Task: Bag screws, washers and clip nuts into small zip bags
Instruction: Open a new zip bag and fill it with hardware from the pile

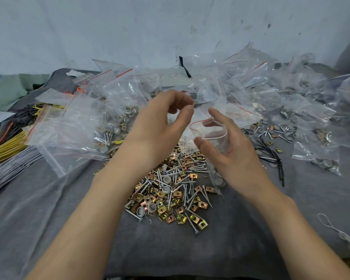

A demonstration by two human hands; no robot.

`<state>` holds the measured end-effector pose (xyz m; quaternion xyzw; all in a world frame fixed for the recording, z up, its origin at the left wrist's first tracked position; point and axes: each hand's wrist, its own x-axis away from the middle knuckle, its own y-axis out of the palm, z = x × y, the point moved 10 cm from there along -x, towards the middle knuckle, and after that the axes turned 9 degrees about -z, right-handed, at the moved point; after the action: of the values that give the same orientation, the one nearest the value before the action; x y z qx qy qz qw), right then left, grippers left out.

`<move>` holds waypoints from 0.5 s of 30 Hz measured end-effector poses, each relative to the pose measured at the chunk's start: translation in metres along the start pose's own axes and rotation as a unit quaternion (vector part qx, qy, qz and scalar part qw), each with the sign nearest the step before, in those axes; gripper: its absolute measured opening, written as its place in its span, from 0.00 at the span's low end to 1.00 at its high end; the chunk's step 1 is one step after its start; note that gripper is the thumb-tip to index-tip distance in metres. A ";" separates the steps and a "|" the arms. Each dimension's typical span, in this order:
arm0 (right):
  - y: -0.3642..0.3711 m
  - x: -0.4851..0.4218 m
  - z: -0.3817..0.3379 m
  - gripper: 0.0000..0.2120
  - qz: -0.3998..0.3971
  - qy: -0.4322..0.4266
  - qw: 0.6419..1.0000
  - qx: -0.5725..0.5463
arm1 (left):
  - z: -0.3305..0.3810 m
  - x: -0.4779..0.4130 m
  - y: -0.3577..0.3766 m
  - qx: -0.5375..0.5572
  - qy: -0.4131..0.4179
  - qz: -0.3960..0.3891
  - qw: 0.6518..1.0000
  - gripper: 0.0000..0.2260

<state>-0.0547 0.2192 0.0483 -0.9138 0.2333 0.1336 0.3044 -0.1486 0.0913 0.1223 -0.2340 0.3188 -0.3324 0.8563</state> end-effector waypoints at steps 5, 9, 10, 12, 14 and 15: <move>-0.004 -0.001 -0.001 0.31 0.009 -0.001 1.000 0.001 | -0.009 -0.001 -0.006 0.018 -0.003 0.019 1.000 0.05; -0.007 -0.001 0.001 0.33 0.009 0.003 1.000 -0.017 | -0.014 0.000 -0.005 0.012 0.000 0.015 1.000 0.06; -0.009 -0.001 0.002 0.33 0.010 0.005 1.000 -0.023 | -0.017 0.000 -0.003 0.007 -0.004 0.007 1.000 0.06; -0.011 0.000 0.002 0.34 0.016 0.007 0.999 -0.027 | -0.027 0.000 0.003 -0.008 -0.026 -0.032 0.999 0.07; -0.013 0.000 0.002 0.34 0.019 0.008 0.999 -0.028 | -0.041 0.002 0.016 -0.052 -0.061 -0.100 0.992 0.08; -0.014 0.000 0.002 0.34 0.019 0.009 0.999 -0.030 | -0.047 0.004 0.023 -0.084 -0.072 -0.138 0.984 0.08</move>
<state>-0.0483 0.2303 0.0536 -0.9190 0.2495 0.1386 0.2721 -0.1693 0.0946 0.0747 -0.3704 0.2474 -0.4019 0.8000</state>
